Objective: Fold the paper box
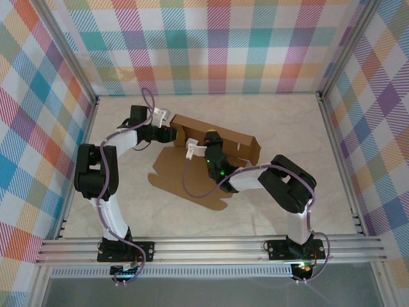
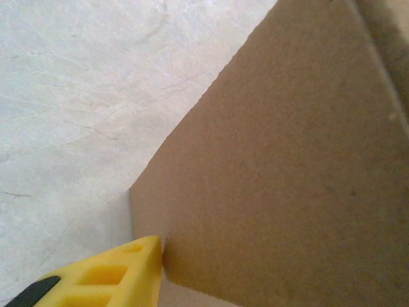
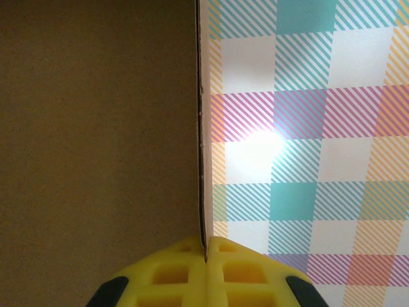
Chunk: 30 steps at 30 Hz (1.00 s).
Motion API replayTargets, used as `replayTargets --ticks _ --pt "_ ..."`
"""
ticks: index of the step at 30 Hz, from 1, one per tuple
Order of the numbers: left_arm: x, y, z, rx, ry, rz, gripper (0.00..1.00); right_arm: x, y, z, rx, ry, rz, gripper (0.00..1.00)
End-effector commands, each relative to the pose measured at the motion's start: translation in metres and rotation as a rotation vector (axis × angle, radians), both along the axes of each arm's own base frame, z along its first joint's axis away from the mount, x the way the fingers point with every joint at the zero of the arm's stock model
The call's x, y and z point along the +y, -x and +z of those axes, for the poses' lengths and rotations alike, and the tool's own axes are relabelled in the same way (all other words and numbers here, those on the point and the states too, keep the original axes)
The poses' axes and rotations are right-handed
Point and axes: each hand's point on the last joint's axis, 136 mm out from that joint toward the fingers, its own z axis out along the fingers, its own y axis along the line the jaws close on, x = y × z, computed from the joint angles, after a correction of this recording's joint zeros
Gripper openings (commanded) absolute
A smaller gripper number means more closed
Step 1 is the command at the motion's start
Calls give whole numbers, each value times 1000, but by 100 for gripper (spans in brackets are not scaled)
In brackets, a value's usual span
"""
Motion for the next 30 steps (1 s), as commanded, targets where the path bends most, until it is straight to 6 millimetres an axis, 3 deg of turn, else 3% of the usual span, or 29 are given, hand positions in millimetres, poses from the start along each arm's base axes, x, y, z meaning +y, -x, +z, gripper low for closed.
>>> replayTargets --ticks 1,11,22,30 --pt "8 -12 6 -74 -35 102 38 20 15 -17 99 4 78 0" --pt "-7 -15 9 -121 -31 139 33 18 24 -34 284 -32 61 0" --pt "-19 -16 11 -122 -1 153 32 23 22 -51 303 39 57 0" --pt "-32 -15 12 -128 16 165 28 30 18 -52 332 18 47 0"
